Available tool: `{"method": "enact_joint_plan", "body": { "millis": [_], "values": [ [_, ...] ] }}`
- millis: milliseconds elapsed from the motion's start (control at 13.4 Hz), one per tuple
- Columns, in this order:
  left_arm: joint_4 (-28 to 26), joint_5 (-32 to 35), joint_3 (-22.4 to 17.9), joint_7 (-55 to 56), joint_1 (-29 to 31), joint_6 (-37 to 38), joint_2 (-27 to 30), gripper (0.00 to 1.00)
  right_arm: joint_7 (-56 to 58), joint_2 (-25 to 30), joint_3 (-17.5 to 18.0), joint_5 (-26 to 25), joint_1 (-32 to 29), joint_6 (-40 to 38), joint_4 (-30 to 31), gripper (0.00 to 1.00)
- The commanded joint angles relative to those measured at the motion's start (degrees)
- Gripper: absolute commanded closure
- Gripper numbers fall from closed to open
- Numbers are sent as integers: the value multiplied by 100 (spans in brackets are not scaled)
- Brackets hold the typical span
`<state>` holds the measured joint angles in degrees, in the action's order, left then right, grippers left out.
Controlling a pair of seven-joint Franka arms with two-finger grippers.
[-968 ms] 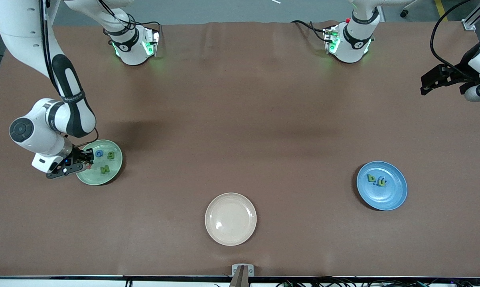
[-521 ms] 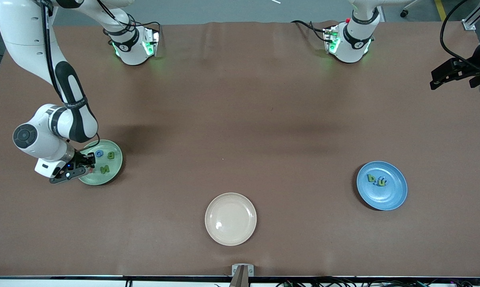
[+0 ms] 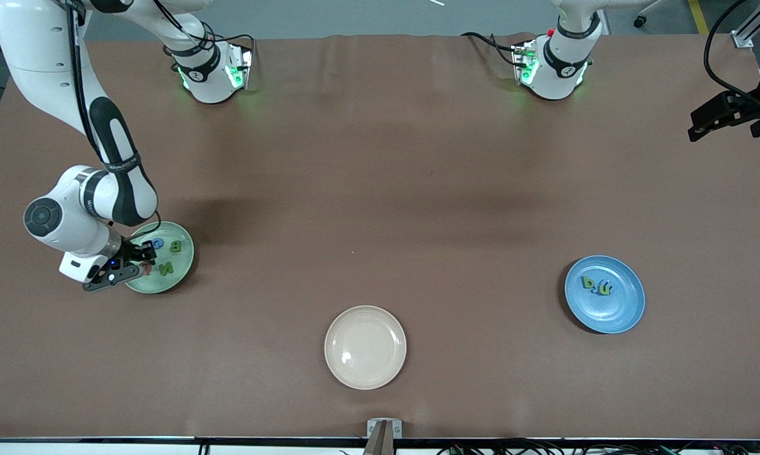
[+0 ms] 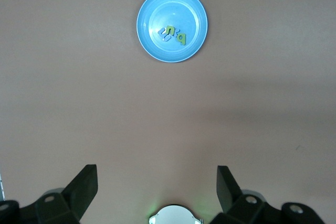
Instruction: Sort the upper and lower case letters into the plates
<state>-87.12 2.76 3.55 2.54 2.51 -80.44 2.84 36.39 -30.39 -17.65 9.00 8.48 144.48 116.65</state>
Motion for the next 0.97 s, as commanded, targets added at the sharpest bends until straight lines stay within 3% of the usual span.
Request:
{"method": "enact_joint_plan", "body": {
  "millis": [0,223,447,670,893],
  "values": [
    [-60,-47,-12,-96,100,-42,112,0,44,479,7,119,144,-550,16,1],
    [-68,-30,-4,-96,83,-208,76,0,44,1103,-46,102,277,-1244,-10,0],
    [-86,-21,-4,-96,91,-314,59,0,0,1701,-54,-38,495,-1404,25,0],
    [-86,-12,-4,-96,83,-367,50,0,-2259,2176,-28,-213,619,-2420,-220,0],
    [-103,-12,-4,-96,91,-367,41,0,-3698,2414,7,-698,839,-3852,-1053,0]
  ]
}}
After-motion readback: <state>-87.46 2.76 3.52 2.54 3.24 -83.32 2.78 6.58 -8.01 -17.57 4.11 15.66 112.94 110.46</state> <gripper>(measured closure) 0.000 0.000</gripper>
